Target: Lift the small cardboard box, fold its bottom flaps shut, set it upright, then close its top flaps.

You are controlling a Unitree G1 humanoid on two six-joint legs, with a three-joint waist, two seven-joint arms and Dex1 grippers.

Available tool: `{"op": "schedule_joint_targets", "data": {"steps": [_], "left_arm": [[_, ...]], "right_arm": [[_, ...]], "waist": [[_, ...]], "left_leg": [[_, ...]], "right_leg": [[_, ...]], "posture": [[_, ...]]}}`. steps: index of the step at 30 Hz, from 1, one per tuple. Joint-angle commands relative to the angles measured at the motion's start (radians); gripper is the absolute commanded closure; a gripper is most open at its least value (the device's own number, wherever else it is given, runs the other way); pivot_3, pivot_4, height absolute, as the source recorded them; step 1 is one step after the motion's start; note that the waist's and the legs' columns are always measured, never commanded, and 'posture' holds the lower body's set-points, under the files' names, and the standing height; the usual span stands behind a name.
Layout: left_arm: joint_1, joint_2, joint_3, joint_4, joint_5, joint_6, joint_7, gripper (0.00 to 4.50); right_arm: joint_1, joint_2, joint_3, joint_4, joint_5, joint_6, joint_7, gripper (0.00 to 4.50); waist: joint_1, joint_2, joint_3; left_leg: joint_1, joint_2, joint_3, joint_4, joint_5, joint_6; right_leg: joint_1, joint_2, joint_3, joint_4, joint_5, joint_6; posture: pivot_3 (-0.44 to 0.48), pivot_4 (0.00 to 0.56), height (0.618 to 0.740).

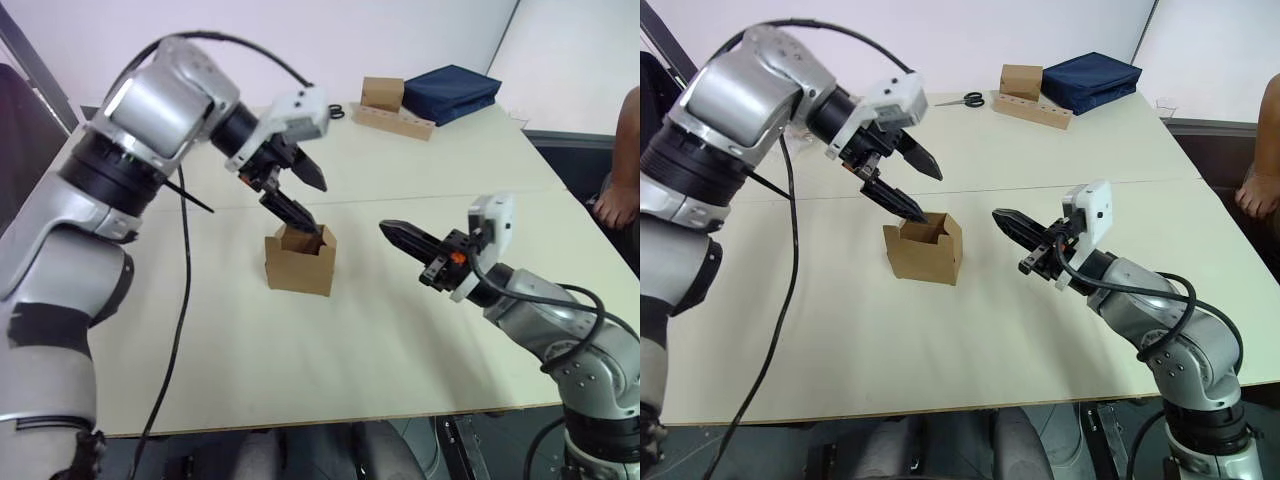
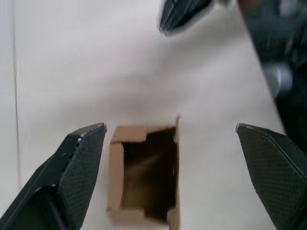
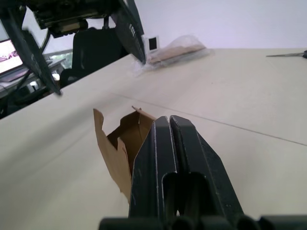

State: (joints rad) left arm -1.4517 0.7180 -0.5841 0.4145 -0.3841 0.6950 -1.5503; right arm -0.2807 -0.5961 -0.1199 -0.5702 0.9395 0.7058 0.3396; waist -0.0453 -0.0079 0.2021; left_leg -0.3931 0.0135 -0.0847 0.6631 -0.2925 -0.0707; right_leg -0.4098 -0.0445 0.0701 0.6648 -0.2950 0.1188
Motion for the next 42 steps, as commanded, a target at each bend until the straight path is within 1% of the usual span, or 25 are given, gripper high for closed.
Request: {"op": "schedule_joint_targets", "data": {"steps": [1, 2, 4, 7, 8, 10, 12, 13, 17, 18, 19, 24, 29, 35, 38, 42], "left_arm": [[0.082, -0.015, 0.241, -0.029, -0.082, 0.051, 0.109, 0.06], [0.098, -0.020, 0.270, -0.041, -0.090, 0.065, 0.122, 0.06], [0.170, -0.033, 0.366, -0.074, -0.126, 0.050, 0.167, 0.06], [0.318, -0.050, 0.486, -0.141, -0.145, 0.019, 0.273, 0.06], [0.368, -0.055, 0.516, -0.166, -0.142, 0.008, 0.309, 0.27], [0.446, -0.066, 0.569, -0.215, -0.149, 0.013, 0.372, 0.83], [0.518, -0.078, 0.617, -0.258, -0.159, 0.017, 0.432, 1.71], [0.554, -0.081, 0.633, -0.275, -0.152, -0.006, 0.453, 2.03], [0.660, -0.109, 0.699, -0.298, -0.128, -0.048, 0.571, 3.79], [0.684, -0.118, 0.708, -0.303, -0.123, -0.057, 0.597, 4.17], [0.714, -0.125, 0.706, -0.306, -0.104, -0.083, 0.619, 4.42], [0.832, -0.169, 0.674, -0.321, -0.044, -0.137, 0.702, 4.42], [0.894, -0.203, 0.624, -0.279, 0.029, -0.204, 0.737, 4.42], [0.972, -0.208, 0.581, -0.357, 0.015, -0.156, 0.710, 4.42], [1.008, -0.171, 0.556, -0.425, -0.027, -0.081, 0.643, 4.42], [1.052, -0.147, 0.550, -0.502, -0.048, -0.010, 0.640, 4.42]], "right_arm": [[-0.026, 0.014, 0.029, 0.017, -0.073, -0.038, 0.032, 4.50], [-0.027, 0.015, 0.032, 0.020, -0.084, -0.040, 0.036, 4.50], [-0.037, 0.025, 0.045, 0.040, -0.115, -0.047, 0.039, 4.50], [-0.043, 0.031, 0.069, 0.057, -0.167, -0.054, 0.049, 4.50], [-0.043, 0.034, 0.074, 0.059, -0.177, -0.054, 0.051, 4.50], [-0.045, 0.044, 0.080, 0.060, -0.190, -0.050, 0.052, 4.50], [-0.054, 0.056, 0.087, 0.066, -0.204, -0.045, 0.049, 4.50], [-0.060, 0.063, 0.089, 0.072, -0.211, -0.044, 0.047, 4.50], [-0.077, 0.070, 0.124, 0.103, -0.288, -0.045, 0.036, 4.50], [-0.080, 0.072, 0.136, 0.114, -0.310, -0.046, 0.032, 4.50], [-0.083, 0.076, 0.153, 0.131, -0.339, -0.047, 0.023, 4.50], [-0.089, 0.101, 0.220, 0.187, -0.448, -0.046, 0.006, 4.50], [-0.095, 0.129, 0.261, 0.227, -0.492, -0.029, 0.030, 4.50], [-0.073, 0.140, 0.297, 0.219, -0.516, 0.007, 0.063, 4.50], [-0.071, 0.142, 0.304, 0.217, -0.512, 0.028, 0.089, 4.50], [-0.062, 0.141, 0.293, 0.185, -0.492, 0.075, 0.107, 4.50]], "waist": [[0.000, 0.000, 0.000], [0.001, 0.000, 0.000], [0.002, 0.000, 0.000], [0.002, 0.001, 0.000], [0.001, 0.001, -0.001], [0.000, 0.001, -0.001], [0.001, 0.000, 0.000], [0.001, 0.000, 0.000], [0.005, 0.000, 0.000], [0.006, 0.000, -0.001], [0.005, 0.000, -0.001], [0.004, 0.000, -0.001], [0.005, 0.000, -0.001], [0.003, 0.000, -0.001], [0.002, 0.000, -0.001], [0.003, 0.000, -0.001]], "left_leg": [[-0.001, 0.000, 0.000, 0.000, 0.000, 0.000], [-0.001, 0.000, 0.000, 0.001, 0.000, 0.000], [-0.002, 0.000, 0.000, 0.002, 0.000, 0.000], [-0.001, 0.000, 0.000, 0.002, 0.000, 0.000], [-0.001, 0.000, 0.000, 0.002, 0.000, 0.000], [0.001, 0.000, 0.000, 0.002, 0.000, 0.000], [0.000, 0.000, 0.000, 0.002, 0.000, -0.001], [0.000, 0.000, 0.000, 0.002, 0.000, -0.001], [0.000, 0.000, 0.000, 0.002, 0.000, -0.001], [0.000, -0.001, 0.000, 0.003, 0.000, -0.001], [0.000, -0.001, 0.000, 0.003, 0.001, -0.001], [0.001, -0.001, 0.000, 0.002, 0.001, -0.001], [0.001, -0.001, 0.000, 0.002, 0.001, -0.001], [0.001, -0.001, 0.000, 0.002, 0.001, -0.001], [0.001, -0.001, 0.000, 0.002, 0.001, -0.001], [0.001, -0.001, 0.000, 0.002, 0.001, -0.001]], "right_leg": [[0.000, 0.000, 0.000, 0.000, 0.000, 0.000], [0.000, -0.001, 0.000, 0.000, 0.000, 0.000], [-0.001, -0.001, 0.000, 0.000, 0.000, 0.000], [-0.001, -0.002, 0.000, 0.001, 0.000, 0.000], [0.000, -0.002, 0.000, 0.001, 0.000, 0.000], [0.000, -0.001, 0.000, 0.001, 0.000, 0.000], [0.000, -0.001, 0.000, 0.002, 0.000, 0.000], [0.000, -0.001, 0.000, 0.002, 0.000, 0.000], [0.000, -0.002, 0.000, 0.001, 0.000, 0.000], [0.000, -0.002, 0.000, 0.002, 0.000, 0.000], [0.001, -0.002, 0.000, 0.002, 0.000, 0.000], [0.001, -0.002, 0.000, 0.002, 0.000, 0.000], [0.001, -0.002, 0.000, 0.002, 0.000, 0.000], [0.001, -0.002, 0.000, 0.002, 0.000, 0.000], [0.001, -0.002, 0.000, 0.002, 0.000, 0.000], [0.001, -0.002, 0.000, 0.002, 0.000, 0.000]], "posture": [[0.000, 0.150, 0.740], [0.000, 0.150, 0.740], [0.000, 0.150, 0.740], [0.000, 0.150, 0.740], [0.000, 0.150, 0.740], [0.000, 0.150, 0.740], [0.000, 0.150, 0.740], [0.000, 0.150, 0.740], [0.000, 0.150, 0.740], [0.000, 0.150, 0.740], [0.000, 0.150, 0.740], [0.000, 0.150, 0.740], [0.000, 0.150, 0.740], [0.000, 0.150, 0.740], [0.000, 0.150, 0.740], [0.000, 0.150, 0.740]]}}
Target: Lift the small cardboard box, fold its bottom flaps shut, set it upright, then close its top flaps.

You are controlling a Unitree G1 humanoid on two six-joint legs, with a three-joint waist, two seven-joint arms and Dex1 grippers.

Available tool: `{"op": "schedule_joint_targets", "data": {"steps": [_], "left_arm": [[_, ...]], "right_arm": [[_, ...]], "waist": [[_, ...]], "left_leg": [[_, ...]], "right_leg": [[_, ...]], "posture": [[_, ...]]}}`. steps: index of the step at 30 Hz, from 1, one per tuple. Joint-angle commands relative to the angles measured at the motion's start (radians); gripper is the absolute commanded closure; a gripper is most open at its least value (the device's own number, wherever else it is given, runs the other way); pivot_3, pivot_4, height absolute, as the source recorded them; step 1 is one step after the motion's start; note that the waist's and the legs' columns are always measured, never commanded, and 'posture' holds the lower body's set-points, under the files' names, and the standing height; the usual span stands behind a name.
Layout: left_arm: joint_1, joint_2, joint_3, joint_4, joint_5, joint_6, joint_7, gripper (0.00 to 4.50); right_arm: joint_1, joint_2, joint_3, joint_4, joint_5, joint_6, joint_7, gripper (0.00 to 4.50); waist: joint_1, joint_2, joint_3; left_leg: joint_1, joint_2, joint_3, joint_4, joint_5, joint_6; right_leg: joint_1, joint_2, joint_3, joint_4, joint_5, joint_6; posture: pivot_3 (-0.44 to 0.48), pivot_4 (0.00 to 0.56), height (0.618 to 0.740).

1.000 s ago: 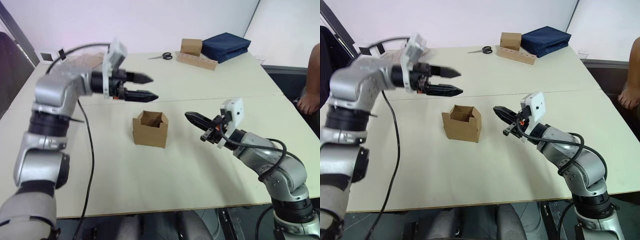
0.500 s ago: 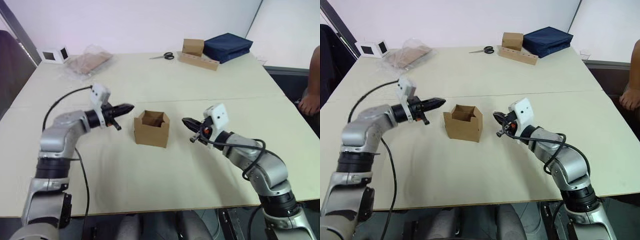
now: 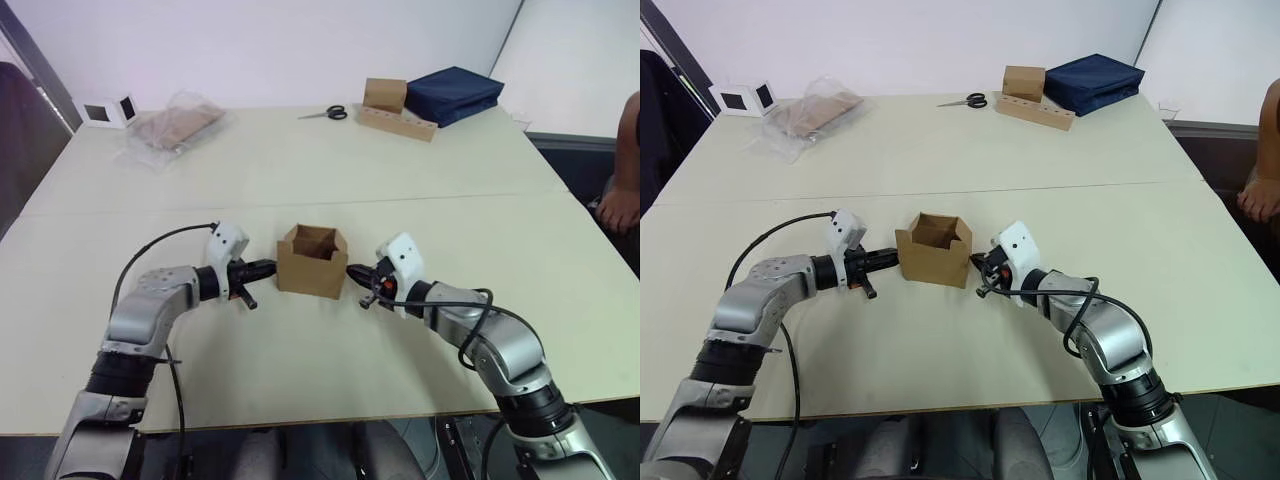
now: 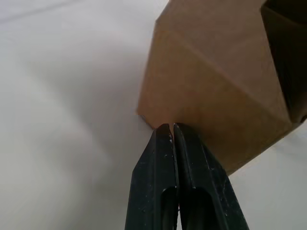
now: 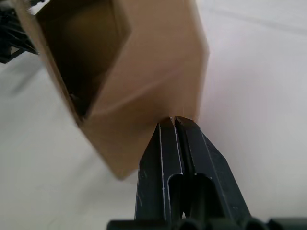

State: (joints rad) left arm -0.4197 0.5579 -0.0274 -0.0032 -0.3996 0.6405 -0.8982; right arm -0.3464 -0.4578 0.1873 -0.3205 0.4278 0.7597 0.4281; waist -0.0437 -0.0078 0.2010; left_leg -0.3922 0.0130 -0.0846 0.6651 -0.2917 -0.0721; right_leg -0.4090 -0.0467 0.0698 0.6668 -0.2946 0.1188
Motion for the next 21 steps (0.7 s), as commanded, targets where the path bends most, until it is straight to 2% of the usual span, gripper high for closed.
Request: {"op": "schedule_joint_targets", "data": {"steps": [1, 11, 17, 21], "left_arm": [[0.027, 0.019, -0.008, -0.104, -0.042, 0.072, -0.010, 4.42], [0.081, 0.083, -0.024, -0.224, -0.060, 0.191, -0.006, 4.42], [0.091, 0.167, -0.004, -0.204, -0.035, 0.139, -0.039, 4.42], [0.033, 0.186, 0.093, -0.162, -0.101, 0.114, -0.068, 4.42]], "right_arm": [[0.005, 0.006, -0.033, -0.077, 0.043, 0.046, 0.021, 4.50], [0.020, -0.068, -0.053, -0.168, 0.063, 0.156, 0.070, 4.50], [0.025, -0.143, -0.073, -0.158, 0.036, 0.140, 0.115, 4.50], [0.015, -0.168, -0.181, -0.102, 0.062, 0.071, 0.157, 4.50]], "waist": [[0.001, 0.000, 0.000], [0.002, 0.000, 0.000], [0.001, 0.000, 0.000], [0.003, 0.000, 0.000]], "left_leg": [[0.000, 0.000, 0.000, 0.000, 0.000, 0.000], [0.000, 0.000, 0.000, 0.000, 0.000, 0.000], [0.000, 0.000, 0.000, 0.000, 0.000, 0.000], [0.000, 0.000, 0.000, 0.000, 0.000, 0.000]], "right_leg": [[0.000, 0.000, 0.000, 0.000, 0.000, 0.000], [0.000, 0.000, 0.000, 0.000, 0.000, 0.000], [0.000, 0.000, 0.000, 0.000, 0.000, 0.000], [0.000, 0.000, 0.000, 0.000, 0.000, 0.000]], "posture": [[0.000, 0.150, 0.740], [0.000, 0.150, 0.740], [0.000, 0.150, 0.740], [0.000, 0.150, 0.740]]}}
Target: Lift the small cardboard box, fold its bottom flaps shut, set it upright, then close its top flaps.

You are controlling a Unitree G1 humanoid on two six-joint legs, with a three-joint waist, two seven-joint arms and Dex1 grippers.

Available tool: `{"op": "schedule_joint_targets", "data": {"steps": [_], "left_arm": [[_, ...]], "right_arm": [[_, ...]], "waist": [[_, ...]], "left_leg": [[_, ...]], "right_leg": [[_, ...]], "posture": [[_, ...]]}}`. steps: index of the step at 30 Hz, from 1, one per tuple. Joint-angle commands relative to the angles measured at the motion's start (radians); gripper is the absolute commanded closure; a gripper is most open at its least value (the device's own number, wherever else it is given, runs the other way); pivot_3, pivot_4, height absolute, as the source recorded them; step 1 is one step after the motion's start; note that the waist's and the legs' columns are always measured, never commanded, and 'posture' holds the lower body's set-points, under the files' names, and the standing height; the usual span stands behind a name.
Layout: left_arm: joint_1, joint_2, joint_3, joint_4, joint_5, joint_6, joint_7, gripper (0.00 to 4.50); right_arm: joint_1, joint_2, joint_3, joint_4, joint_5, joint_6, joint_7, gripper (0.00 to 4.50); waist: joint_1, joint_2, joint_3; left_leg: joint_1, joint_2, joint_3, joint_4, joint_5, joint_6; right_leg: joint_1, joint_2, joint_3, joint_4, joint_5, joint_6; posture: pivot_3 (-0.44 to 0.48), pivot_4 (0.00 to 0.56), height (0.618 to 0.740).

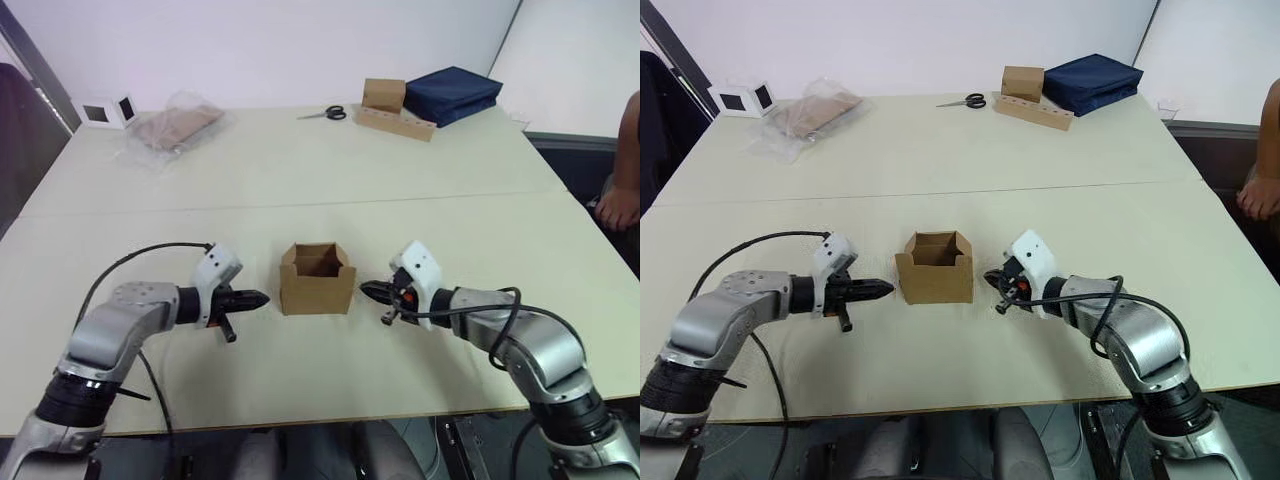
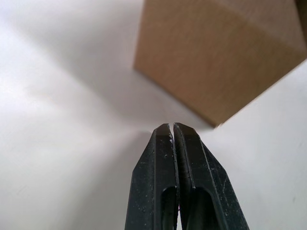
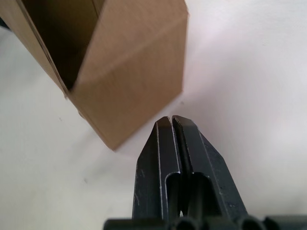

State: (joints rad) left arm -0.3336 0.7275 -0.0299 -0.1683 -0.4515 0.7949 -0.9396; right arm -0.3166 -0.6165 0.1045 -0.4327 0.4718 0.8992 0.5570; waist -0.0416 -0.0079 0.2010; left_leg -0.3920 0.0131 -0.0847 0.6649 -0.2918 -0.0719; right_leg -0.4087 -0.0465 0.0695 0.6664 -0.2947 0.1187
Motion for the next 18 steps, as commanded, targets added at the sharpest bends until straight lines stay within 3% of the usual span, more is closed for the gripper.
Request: {"op": "schedule_joint_targets", "data": {"steps": [1, 8, 18], "left_arm": [[-0.073, 0.009, 0.113, 0.011, -0.067, -0.048, -0.034, 4.42], [-0.168, -0.047, 0.162, 0.040, -0.171, -0.007, -0.040, 4.42], [-0.157, -0.078, 0.100, 0.010, -0.205, 0.027, -0.040, 4.42]], "right_arm": [[-0.026, 0.003, -0.125, 0.024, 0.036, -0.077, 0.034, 4.50], [-0.099, 0.081, -0.190, 0.062, 0.149, -0.075, 0.081, 4.50], [-0.141, 0.156, -0.107, 0.127, 0.160, -0.090, 0.136, 4.50]], "waist": [[0.003, 0.000, 0.000], [-0.002, 0.000, 0.000], [-0.001, 0.000, 0.000]], "left_leg": [[0.000, 0.000, 0.000, 0.000, 0.000, 0.000], [0.000, 0.000, 0.000, 0.000, 0.000, 0.000], [0.000, 0.000, 0.000, 0.000, 0.000, 0.000]], "right_leg": [[0.000, 0.000, 0.000, 0.000, 0.000, 0.000], [0.001, 0.000, 0.000, 0.000, 0.000, 0.000], [0.000, 0.000, 0.000, 0.000, 0.000, 0.000]], "posture": [[0.000, 0.150, 0.740], [0.000, 0.150, 0.740], [0.000, 0.150, 0.740]]}}
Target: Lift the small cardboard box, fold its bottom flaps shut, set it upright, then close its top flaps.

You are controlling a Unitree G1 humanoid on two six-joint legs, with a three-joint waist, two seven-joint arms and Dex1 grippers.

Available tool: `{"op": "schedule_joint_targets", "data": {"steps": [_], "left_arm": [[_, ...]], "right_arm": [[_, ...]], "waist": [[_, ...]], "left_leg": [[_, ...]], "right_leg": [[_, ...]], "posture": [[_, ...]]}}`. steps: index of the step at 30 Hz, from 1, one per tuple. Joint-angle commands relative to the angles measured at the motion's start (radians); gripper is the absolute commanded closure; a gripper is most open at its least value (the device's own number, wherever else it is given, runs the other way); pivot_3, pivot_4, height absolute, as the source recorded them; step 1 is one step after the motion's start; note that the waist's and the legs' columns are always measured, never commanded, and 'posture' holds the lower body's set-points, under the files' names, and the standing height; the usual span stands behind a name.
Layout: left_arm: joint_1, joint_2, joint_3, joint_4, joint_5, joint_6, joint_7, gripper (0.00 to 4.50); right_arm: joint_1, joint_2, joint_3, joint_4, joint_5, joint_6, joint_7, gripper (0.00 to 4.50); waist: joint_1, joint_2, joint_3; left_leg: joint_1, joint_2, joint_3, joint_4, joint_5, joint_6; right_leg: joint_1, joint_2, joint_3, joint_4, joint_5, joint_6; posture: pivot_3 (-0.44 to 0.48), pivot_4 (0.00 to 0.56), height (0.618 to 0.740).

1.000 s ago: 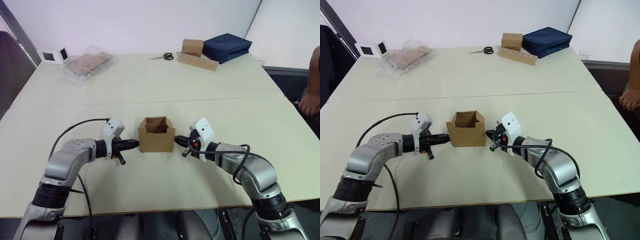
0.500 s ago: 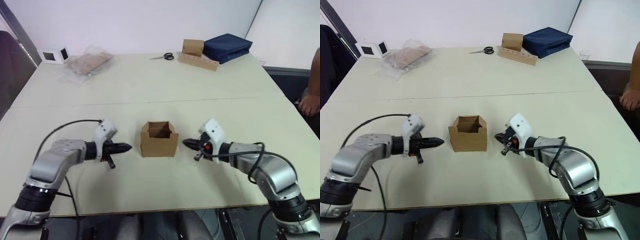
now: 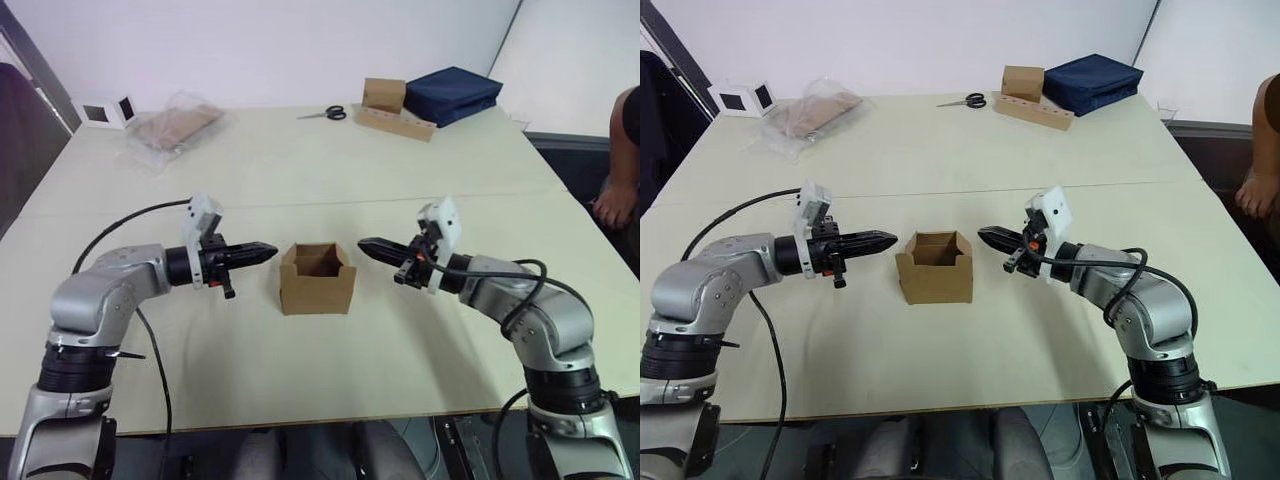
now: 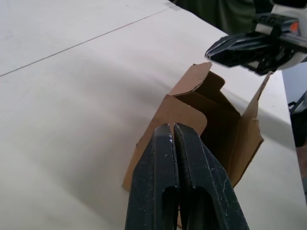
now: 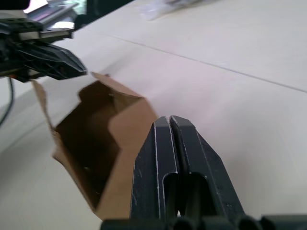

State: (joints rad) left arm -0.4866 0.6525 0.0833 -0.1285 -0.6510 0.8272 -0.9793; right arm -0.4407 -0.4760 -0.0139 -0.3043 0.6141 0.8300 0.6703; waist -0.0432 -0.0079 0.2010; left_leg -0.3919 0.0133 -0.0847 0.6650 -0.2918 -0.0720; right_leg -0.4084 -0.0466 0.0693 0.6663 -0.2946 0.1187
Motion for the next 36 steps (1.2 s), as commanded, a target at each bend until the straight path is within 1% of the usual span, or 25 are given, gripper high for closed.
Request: {"op": "schedule_joint_targets", "data": {"steps": [1, 10, 14, 19, 24, 30, 36], "left_arm": [[-0.002, -0.006, -0.021, -0.027, -0.001, -0.009, 0.001, 4.42], [0.022, -0.043, -0.140, 0.005, 0.087, -0.060, 0.016, 4.42], [0.023, -0.036, -0.164, 0.028, 0.124, -0.077, 0.020, 4.42], [0.028, -0.029, -0.175, 0.032, 0.138, -0.084, 0.016, 4.42], [0.040, -0.028, -0.177, 0.032, 0.148, -0.088, 0.013, 4.42], [0.039, -0.030, -0.151, 0.010, 0.116, -0.067, 0.012, 4.42], [0.017, -0.028, -0.085, -0.033, 0.053, -0.035, 0.020, 4.42]], "right_arm": [[-0.017, 0.024, 0.024, 0.006, 0.013, -0.025, 0.028, 4.50], [0.015, 0.030, 0.113, 0.050, -0.060, -0.082, 0.057, 4.50], [0.027, 0.018, 0.139, 0.069, -0.101, -0.108, 0.065, 4.50], [0.039, 0.012, 0.165, 0.090, -0.147, -0.138, 0.071, 4.50], [0.038, 0.017, 0.156, 0.085, -0.151, -0.142, 0.073, 4.50], [0.018, 0.018, 0.117, 0.055, -0.118, -0.119, 0.067, 4.50], [-0.040, 0.014, 0.038, -0.018, -0.026, -0.047, 0.057, 4.50]], "waist": [[0.000, 0.000, 0.000], [0.000, 0.000, 0.000], [0.000, 0.000, -0.002], [0.000, 0.000, -0.005], [0.000, 0.000, -0.011], [0.000, 0.000, -0.012], [0.000, 0.001, -0.011]], "left_leg": [[0.000, 0.000, 0.000, 0.000, 0.000, 0.000], [0.000, 0.000, 0.000, 0.000, 0.000, 0.000], [0.001, 0.000, 0.000, 0.000, 0.000, 0.000], [0.002, 0.000, 0.000, 0.000, 0.000, 0.000], [0.003, 0.000, 0.000, 0.000, 0.000, 0.000], [0.004, 0.000, 0.000, 0.000, 0.000, 0.000], [0.003, 0.000, 0.000, 0.000, 0.000, 0.000]], "right_leg": [[0.000, 0.000, 0.000, 0.000, 0.000, 0.000], [0.000, 0.000, 0.000, 0.000, 0.000, 0.000], [0.001, 0.000, 0.000, 0.000, 0.000, 0.000], [0.002, 0.000, 0.000, 0.000, 0.000, 0.000], [0.004, 0.000, 0.000, 0.000, 0.000, 0.000], [0.004, 0.000, 0.000, 0.000, 0.000, 0.000], [0.003, 0.000, 0.000, 0.000, 0.000, 0.000]], "posture": [[0.000, 0.150, 0.740], [0.000, 0.150, 0.740], [0.000, 0.150, 0.740], [0.000, 0.150, 0.740], [0.000, 0.150, 0.740], [0.000, 0.150, 0.740], [0.000, 0.150, 0.740]]}}
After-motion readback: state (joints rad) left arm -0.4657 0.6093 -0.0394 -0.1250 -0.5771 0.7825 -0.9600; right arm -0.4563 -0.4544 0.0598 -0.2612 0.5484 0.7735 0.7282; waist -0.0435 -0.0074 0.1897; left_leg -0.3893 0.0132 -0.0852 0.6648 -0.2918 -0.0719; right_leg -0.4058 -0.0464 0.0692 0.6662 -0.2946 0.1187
